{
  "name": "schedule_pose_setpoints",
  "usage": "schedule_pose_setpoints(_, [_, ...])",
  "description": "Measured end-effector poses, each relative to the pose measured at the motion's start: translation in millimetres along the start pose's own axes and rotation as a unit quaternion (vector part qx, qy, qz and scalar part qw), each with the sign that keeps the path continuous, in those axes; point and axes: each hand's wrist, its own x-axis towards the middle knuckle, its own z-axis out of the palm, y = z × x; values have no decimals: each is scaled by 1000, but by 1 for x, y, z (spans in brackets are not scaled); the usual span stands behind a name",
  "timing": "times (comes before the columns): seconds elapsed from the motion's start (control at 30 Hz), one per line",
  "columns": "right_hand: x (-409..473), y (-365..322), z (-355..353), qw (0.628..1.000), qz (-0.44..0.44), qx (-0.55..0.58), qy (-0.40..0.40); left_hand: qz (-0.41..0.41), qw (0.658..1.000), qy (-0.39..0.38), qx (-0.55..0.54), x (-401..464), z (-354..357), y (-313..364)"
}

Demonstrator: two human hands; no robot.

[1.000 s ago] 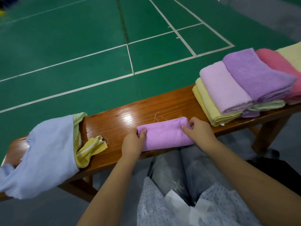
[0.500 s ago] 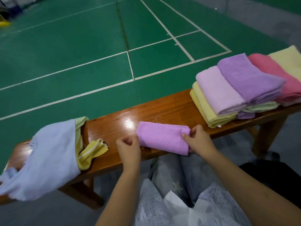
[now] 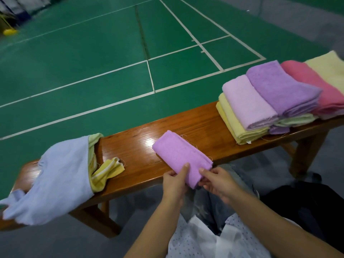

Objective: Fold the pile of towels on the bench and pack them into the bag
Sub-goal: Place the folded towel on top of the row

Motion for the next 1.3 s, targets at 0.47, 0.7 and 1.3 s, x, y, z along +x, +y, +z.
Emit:
schedule_pose_setpoints(0.47, [-7,-17,-34,990,26,90,-101,-6,983,-170,-64,-10,12,8])
schedule_pose_setpoints(0.7, [-23,-34,-51,990,-32,82,-111,8,957,-274,-94,-18,22,10])
schedule_pose_setpoints(1.3, [-54,-150,-122,954,-205,79,-203,91,896,-435,-30,-52,120,68])
